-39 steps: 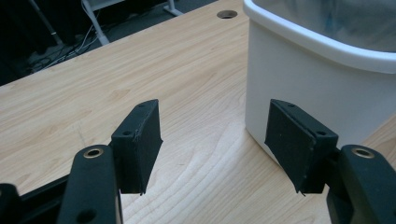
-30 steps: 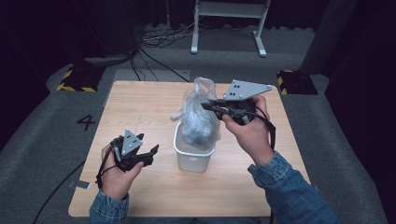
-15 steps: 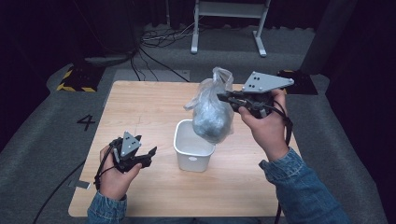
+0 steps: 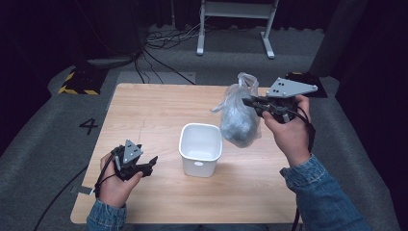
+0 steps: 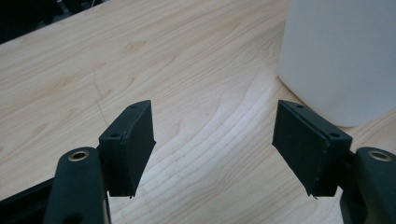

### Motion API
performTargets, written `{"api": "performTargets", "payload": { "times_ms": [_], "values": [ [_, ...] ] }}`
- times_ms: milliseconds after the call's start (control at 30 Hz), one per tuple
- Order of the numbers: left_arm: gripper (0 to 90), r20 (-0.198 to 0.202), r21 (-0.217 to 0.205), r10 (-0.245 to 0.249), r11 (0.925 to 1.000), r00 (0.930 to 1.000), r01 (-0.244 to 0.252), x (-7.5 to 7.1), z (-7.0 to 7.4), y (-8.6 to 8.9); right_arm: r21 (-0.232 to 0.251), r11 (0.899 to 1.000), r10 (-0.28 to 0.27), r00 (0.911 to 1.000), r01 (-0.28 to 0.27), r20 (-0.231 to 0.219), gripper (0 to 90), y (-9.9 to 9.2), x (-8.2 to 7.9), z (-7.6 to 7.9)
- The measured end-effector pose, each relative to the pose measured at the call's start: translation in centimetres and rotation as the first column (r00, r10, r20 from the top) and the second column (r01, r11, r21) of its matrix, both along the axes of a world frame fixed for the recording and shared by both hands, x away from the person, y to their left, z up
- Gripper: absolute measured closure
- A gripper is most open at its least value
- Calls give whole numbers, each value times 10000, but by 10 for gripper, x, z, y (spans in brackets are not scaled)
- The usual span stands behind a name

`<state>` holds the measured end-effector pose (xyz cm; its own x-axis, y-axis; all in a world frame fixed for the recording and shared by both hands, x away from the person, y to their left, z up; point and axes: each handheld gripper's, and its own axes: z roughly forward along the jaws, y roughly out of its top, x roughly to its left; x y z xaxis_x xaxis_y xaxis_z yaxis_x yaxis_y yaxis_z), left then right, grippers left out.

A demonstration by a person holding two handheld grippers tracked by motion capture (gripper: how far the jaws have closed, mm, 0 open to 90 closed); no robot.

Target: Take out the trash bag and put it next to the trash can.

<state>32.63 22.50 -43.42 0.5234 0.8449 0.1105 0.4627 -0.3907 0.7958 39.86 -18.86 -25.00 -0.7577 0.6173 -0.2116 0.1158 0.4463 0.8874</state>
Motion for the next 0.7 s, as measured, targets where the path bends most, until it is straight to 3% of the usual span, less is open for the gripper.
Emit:
{"api": "performTargets", "payload": {
  "times_ms": [367,700],
  "values": [
    [275,-617,-138,179,9997,9979,-188,-2,-16,14,-395,9968,-719,9961,700,-510,891,-28,13,-30],
    [272,-785,-261,276,9992,9965,-298,-2,-22,22,-602,9916,-1209,9865,1147,-1109,891,-47,30,-61]
  ]
}}
